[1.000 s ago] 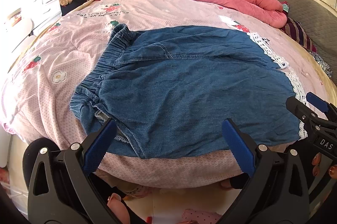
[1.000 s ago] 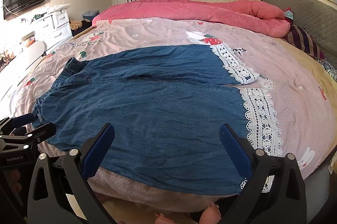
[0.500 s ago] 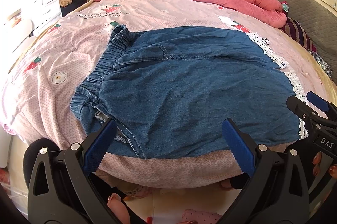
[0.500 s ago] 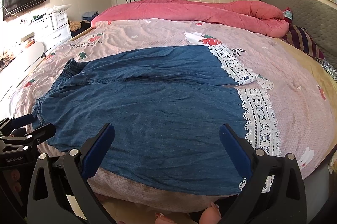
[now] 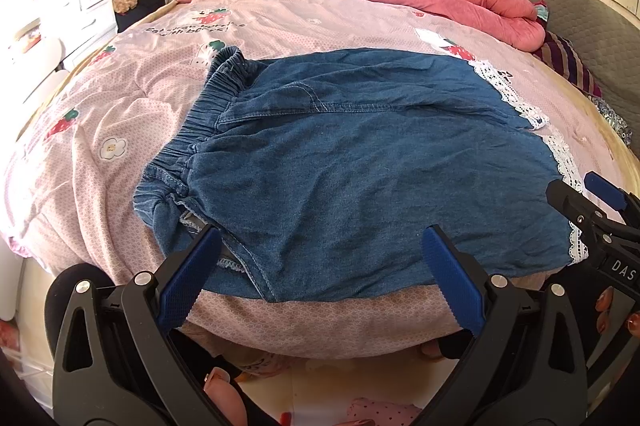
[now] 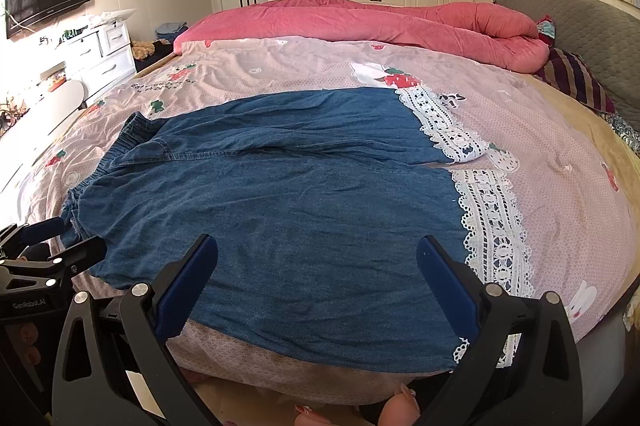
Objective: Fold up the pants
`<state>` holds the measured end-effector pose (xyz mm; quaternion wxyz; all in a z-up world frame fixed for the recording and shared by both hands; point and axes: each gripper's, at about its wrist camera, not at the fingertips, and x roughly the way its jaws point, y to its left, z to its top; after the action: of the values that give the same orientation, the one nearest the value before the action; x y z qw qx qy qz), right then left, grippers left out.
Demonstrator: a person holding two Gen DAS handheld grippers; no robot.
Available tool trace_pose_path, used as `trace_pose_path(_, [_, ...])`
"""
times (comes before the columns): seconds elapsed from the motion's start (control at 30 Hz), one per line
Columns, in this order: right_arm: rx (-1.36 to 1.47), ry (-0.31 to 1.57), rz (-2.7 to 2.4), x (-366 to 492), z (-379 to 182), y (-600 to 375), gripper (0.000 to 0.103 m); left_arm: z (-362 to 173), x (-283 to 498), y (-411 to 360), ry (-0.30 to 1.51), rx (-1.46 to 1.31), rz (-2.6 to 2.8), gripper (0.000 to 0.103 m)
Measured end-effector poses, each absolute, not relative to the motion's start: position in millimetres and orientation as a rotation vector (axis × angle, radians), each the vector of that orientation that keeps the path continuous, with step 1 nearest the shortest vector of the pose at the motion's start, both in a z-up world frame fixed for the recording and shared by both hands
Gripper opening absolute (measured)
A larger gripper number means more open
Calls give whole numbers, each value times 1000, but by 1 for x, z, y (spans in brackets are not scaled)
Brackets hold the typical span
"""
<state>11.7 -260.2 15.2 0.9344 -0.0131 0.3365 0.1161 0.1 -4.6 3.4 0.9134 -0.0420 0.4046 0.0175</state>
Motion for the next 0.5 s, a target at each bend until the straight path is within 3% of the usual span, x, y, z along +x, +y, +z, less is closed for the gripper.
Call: trace_pose_path(0.5, [-26,701,253,24,11,-260,99,1,16,1,843,-104,20,94])
